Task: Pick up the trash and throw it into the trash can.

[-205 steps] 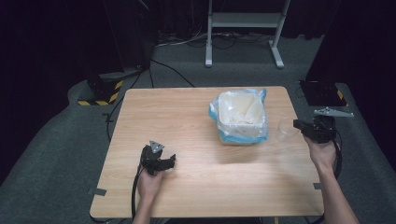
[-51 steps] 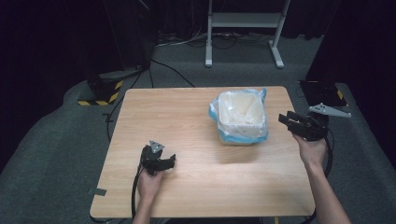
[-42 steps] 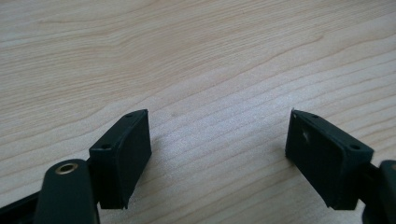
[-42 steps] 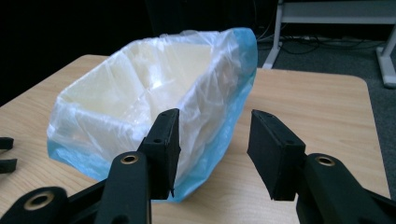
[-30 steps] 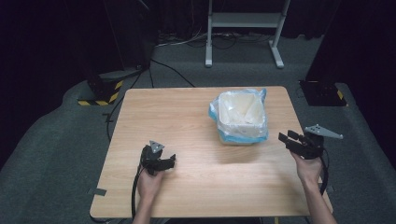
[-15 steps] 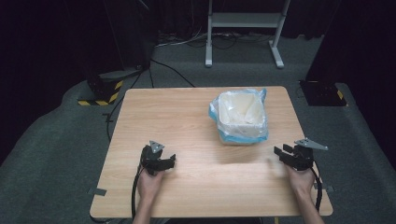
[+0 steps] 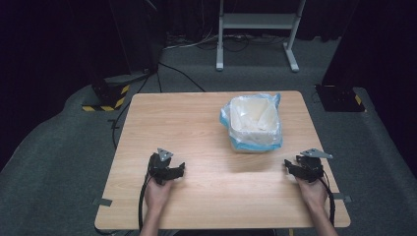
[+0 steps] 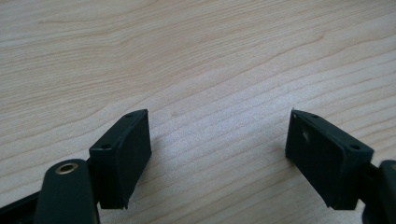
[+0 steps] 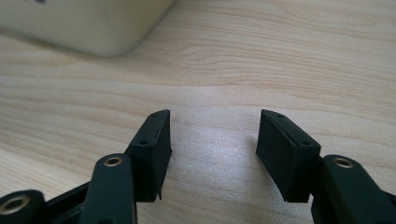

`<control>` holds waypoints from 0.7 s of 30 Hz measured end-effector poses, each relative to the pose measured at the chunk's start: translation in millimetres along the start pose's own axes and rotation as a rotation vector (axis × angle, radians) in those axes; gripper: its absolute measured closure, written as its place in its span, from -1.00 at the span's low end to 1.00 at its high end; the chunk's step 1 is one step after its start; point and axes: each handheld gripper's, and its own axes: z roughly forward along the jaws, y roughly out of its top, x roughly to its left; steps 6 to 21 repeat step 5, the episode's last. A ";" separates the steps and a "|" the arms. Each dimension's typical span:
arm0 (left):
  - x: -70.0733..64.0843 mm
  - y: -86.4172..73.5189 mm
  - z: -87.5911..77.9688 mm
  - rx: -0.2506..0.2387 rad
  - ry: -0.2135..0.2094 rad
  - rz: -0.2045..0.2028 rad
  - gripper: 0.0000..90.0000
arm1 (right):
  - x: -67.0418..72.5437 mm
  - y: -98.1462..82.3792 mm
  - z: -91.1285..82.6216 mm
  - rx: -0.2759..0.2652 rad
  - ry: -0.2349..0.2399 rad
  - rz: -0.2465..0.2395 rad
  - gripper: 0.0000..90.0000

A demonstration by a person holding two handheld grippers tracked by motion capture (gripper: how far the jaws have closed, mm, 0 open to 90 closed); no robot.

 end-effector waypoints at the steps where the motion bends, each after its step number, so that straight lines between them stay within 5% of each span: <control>1: 0.0 0.0 0.0 0.000 0.000 0.000 -0.51 | 1.0 -0.1 -0.1 -0.003 -0.009 -0.007 -0.05; 21: 0.0 0.0 0.0 0.000 0.000 0.000 -0.51 | -0.9 0.0 0.2 0.004 -0.002 0.016 -0.08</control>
